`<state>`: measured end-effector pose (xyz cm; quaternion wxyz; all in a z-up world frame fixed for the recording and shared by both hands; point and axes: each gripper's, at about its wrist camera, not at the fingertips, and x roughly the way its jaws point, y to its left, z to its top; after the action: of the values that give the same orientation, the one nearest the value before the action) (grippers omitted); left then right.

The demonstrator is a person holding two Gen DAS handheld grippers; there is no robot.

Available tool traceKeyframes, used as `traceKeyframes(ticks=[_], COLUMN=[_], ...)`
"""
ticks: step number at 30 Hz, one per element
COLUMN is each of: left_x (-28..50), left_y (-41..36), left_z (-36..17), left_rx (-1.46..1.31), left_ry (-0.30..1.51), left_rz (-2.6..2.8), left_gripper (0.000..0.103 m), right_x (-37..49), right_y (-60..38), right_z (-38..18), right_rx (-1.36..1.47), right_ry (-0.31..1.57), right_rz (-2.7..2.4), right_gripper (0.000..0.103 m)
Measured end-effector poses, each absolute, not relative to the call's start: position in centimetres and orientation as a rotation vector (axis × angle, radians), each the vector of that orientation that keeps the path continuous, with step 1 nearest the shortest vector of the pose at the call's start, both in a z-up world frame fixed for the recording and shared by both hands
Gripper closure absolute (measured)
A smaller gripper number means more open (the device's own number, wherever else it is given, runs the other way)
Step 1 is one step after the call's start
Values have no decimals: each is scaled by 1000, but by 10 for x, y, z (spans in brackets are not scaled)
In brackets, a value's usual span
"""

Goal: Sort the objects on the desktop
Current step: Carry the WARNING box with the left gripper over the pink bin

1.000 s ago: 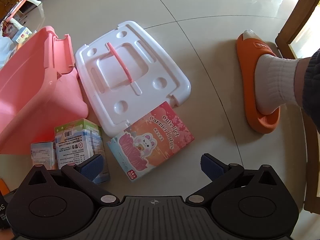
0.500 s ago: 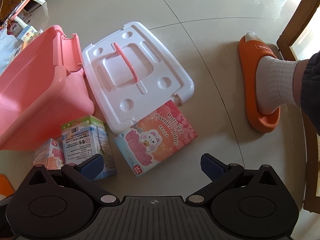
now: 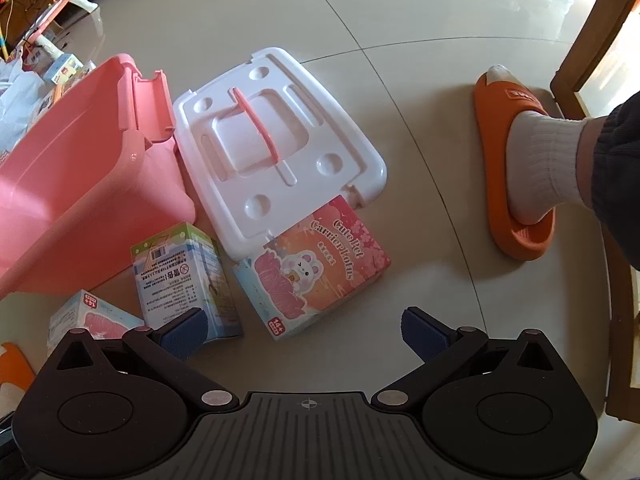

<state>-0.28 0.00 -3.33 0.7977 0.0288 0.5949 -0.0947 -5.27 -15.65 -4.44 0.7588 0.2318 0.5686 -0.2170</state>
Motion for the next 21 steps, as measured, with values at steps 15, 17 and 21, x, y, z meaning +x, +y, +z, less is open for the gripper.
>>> traceKeyframes(ticks=[15,17,21], left_x=[-41,-37,-27], left_y=[41,34,29], left_z=[25,34,56], left_rx=[77,73,42], left_ry=[1162,1140,1099], left_rz=[-293,-300,-294], left_gripper=[32,32,32], right_x=[-62,-63,-63], right_y=[-159,-159,-159], right_z=[-53,-53,-51], right_rx=[511,516,526], right_ry=[1274,1274,1268], right_rz=[-483,-481,-477], right_gripper=[0,0,0])
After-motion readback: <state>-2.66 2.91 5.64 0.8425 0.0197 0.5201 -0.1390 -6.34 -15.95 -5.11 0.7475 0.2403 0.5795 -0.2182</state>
